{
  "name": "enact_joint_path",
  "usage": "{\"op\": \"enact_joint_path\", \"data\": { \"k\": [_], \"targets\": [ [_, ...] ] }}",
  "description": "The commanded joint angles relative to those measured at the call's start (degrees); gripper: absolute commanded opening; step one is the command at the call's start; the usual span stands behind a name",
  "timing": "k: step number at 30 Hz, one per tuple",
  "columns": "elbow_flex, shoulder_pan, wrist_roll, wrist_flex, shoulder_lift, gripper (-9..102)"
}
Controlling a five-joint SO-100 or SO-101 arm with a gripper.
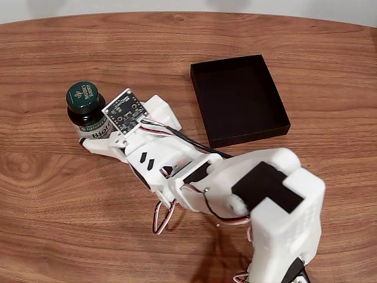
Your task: Pick up the pill bottle and place it in the black box.
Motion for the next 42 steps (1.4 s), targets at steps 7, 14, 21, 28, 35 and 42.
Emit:
{"op": "enact_joint_path", "data": {
  "k": [7,14,21,28,35,42],
  "targets": [
    [-8.44,-0.79,0.97,-1.85,-2.64,37],
    [-13.71,-0.79,-0.26,-7.12,-9.32,36],
    [-17.93,-0.97,-1.58,-8.44,-13.71,36],
    [-22.68,-1.76,-2.90,-6.24,-16.17,35],
    [-26.10,-2.29,-3.69,-6.06,-19.34,33],
    [-26.98,-2.72,-4.13,-6.15,-20.83,26]
  ]
}}
